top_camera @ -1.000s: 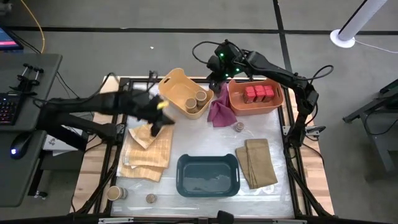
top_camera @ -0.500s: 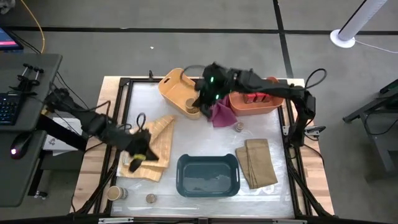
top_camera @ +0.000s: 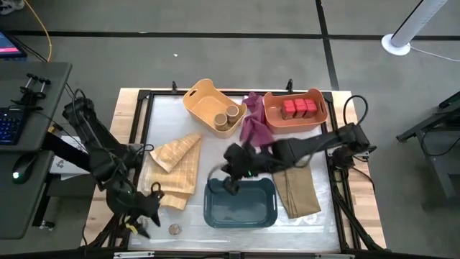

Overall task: Sort spices by type
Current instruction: Put the brown seasoning bottle into the yellow bin

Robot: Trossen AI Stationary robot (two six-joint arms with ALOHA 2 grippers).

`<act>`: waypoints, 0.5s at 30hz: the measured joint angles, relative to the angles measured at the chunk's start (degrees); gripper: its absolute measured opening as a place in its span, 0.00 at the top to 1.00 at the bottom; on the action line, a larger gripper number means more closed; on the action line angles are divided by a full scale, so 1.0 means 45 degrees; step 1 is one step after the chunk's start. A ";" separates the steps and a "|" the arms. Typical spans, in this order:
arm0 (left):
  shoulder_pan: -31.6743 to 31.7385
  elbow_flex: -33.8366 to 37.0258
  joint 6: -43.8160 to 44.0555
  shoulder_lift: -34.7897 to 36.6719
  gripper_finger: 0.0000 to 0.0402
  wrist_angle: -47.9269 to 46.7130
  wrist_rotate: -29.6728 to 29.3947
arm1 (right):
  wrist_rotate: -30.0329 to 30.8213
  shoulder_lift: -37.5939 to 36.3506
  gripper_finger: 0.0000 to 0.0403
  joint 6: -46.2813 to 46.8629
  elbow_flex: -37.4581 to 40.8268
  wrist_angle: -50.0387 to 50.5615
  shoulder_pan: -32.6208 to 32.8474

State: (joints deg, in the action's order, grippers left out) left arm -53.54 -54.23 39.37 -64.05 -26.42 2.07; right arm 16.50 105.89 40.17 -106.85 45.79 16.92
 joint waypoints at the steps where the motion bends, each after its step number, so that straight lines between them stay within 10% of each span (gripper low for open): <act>1: 0.0014 -0.0181 0.0143 -0.0146 0.43 -0.0326 0.0458 | 0.0280 0.0000 1.00 0.0349 0.0000 0.0199 0.0259; 15: -0.1396 -0.3191 0.2205 -0.3486 0.32 -0.6961 0.1281 | 0.2536 0.0078 0.77 0.2078 0.0000 0.2294 0.2042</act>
State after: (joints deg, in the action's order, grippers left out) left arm -59.82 -68.59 49.29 -79.73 -57.75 7.84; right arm 27.91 106.24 49.52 -106.85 56.11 26.11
